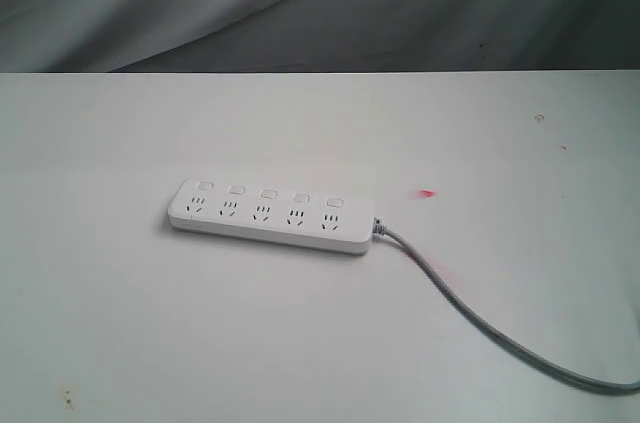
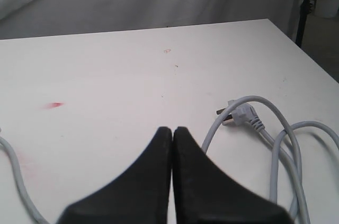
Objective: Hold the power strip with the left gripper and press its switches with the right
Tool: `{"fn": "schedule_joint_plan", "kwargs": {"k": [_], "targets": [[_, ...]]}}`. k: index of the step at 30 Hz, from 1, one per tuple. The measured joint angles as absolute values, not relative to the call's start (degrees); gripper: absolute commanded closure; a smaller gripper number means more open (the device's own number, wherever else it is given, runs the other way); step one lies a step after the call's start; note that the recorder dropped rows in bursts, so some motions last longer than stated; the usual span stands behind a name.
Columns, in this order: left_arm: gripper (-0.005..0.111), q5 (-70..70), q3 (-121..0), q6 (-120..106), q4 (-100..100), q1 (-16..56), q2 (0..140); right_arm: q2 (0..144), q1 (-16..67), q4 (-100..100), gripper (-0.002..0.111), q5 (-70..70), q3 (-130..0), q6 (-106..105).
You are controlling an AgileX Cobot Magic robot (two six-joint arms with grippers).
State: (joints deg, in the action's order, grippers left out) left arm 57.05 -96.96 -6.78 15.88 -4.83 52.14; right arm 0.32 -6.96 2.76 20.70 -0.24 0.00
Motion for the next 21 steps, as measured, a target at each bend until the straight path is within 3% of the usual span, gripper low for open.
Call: {"fn": "schedule_joint_plan", "kwargs": {"k": [9, 21], "targets": [[0.106, 54.5, -95.5, 1.8, 13.7, -4.8, 51.4, 0.3, -7.0, 2.8, 0.108, 20.7, -0.2, 0.0], [0.106, 38.6, -78.1, 2.5, 8.2, -4.8, 51.5, 0.3, -7.0, 2.8, 0.108, 20.7, -0.2, 0.0]]}}
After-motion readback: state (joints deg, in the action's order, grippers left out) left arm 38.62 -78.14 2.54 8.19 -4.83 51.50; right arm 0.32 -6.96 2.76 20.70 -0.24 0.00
